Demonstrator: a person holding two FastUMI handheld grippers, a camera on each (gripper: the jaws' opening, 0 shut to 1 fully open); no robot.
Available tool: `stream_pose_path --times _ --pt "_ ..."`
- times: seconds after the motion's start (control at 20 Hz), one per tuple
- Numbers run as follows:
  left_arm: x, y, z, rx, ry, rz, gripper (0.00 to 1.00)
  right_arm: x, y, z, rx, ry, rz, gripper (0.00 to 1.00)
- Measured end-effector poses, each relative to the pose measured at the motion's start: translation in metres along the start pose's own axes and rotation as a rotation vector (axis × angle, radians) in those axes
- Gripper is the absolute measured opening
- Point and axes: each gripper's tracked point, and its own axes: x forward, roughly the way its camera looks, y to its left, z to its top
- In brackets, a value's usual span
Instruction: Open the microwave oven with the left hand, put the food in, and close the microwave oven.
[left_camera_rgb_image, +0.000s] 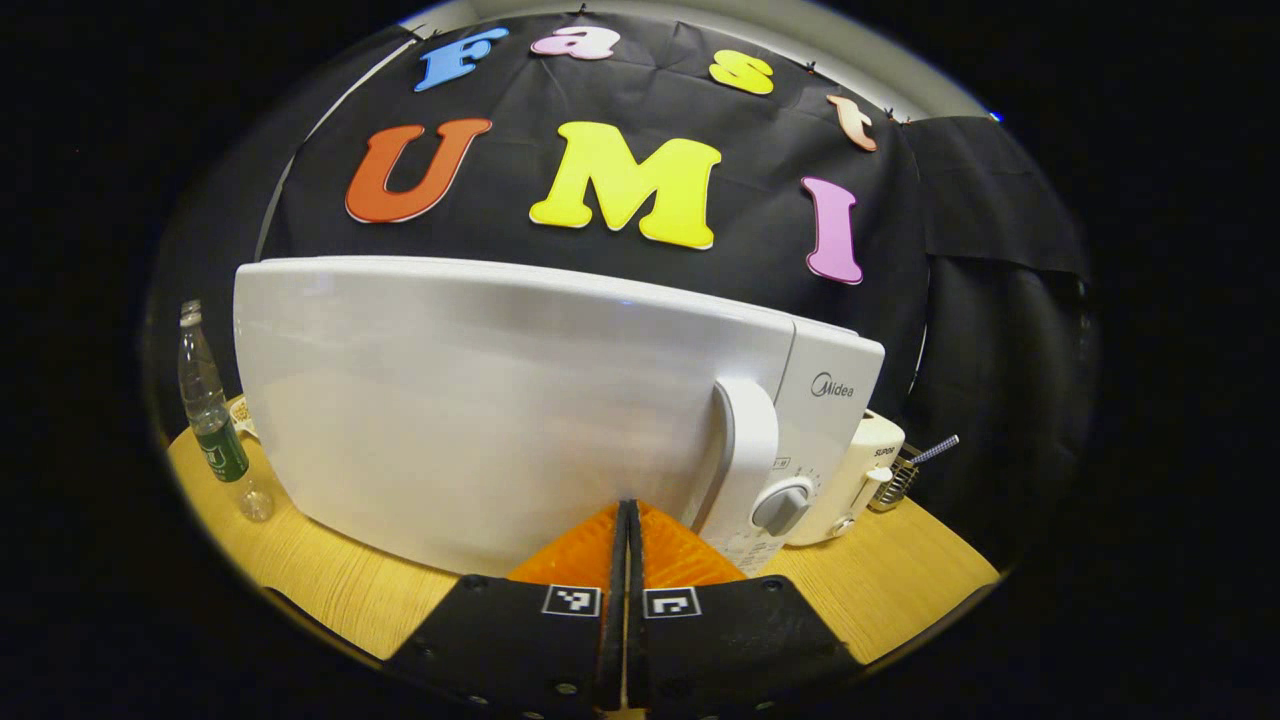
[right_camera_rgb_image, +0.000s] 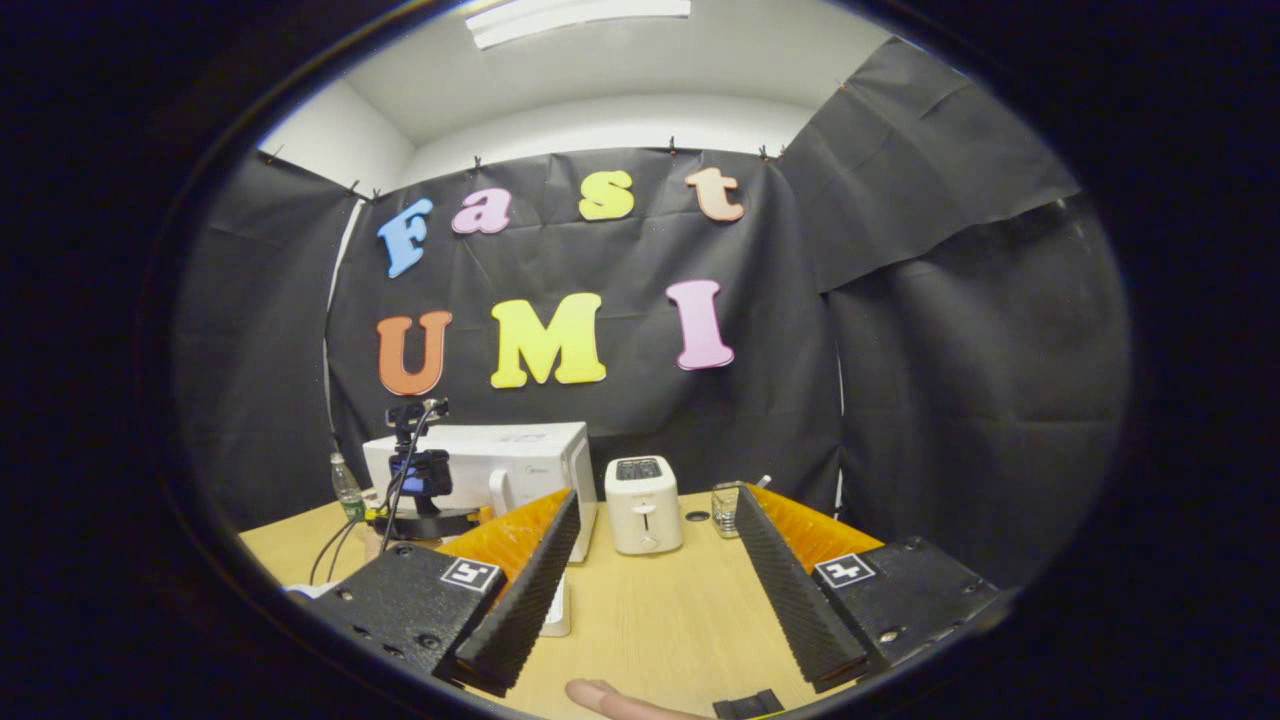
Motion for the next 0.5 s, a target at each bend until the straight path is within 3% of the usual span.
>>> stream_pose_path --times 0.05,0.1,0.25,0.3,0.45,0.5 --pt "-0.013 -0.011 -0.002 -0.029 0.023 -0.05 0.01 -0.006 0.004 0.002 -0.01 -0.002 -0.005 0.99" --pt "-0.024 -0.009 0.003 -0.037 0.022 -0.051 0.01 -0.011 0.007 0.007 -0.022 -0.007 -0.009 0.87" --pt "-0.08 -0.007 0.025 0.02 -0.052 -0.034 0.49 -0.025 0.022 0.015 -0.034 -0.006 -0.002 0.88" --pt "-0.097 -0.002 0.032 0.038 -0.069 -0.003 0.31 -0.028 0.027 0.017 -0.041 -0.005 -0.001 0.88" --pt "-0.146 0.003 0.05 0.061 -0.111 0.054 0.45 -0.035 0.042 0.024 -0.058 -0.012 0.002 0.87" --pt "-0.159 0.006 0.054 0.066 -0.12 0.085 0.69 -0.039 0.049 0.027 -0.062 -0.016 0.009 0.87"
